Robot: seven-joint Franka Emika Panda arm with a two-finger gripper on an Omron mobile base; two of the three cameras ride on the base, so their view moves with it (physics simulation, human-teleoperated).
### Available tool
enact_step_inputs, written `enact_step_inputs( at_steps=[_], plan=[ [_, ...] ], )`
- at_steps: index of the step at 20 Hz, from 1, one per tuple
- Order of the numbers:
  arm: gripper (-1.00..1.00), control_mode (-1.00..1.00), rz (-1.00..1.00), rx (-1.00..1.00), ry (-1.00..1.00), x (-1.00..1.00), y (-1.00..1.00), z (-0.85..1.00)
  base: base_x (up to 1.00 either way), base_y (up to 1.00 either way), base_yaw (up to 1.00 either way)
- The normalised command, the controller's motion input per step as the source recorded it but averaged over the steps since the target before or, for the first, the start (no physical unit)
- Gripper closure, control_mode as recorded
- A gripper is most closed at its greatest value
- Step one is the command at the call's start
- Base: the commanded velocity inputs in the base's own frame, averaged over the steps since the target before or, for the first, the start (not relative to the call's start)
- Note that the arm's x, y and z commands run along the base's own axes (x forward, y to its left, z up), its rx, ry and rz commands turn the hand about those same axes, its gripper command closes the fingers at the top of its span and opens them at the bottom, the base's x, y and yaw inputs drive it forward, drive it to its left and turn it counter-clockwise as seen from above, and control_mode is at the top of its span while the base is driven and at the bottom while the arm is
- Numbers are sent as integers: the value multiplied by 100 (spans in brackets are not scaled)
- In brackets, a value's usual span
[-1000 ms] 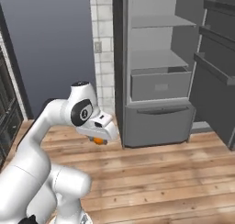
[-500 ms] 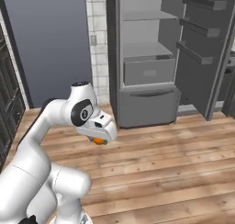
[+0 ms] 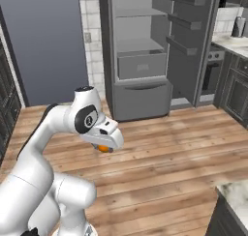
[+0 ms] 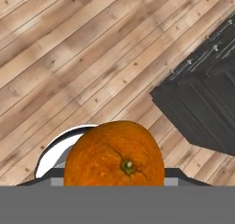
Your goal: Retrieve the banana and tangerine from the fridge and place them into the bowl on the dining table.
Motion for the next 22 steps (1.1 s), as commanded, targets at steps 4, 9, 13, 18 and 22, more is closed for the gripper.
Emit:
enact_step_inputs(
  at_steps=[4,9,13,18,22],
  plan=[
    [100,100,0,0,0,0,0,0,-42,-64,-11],
    [100,100,0,0,0,0,0,0,-14,-76,-8],
    [100,100,0,0,0,0,0,0,-4,-99,-7],
    [100,100,0,0,0,0,0,0,-49,-96,-1],
    [100,100,0,0,0,0,0,0,-93,-72,0]
  ],
)
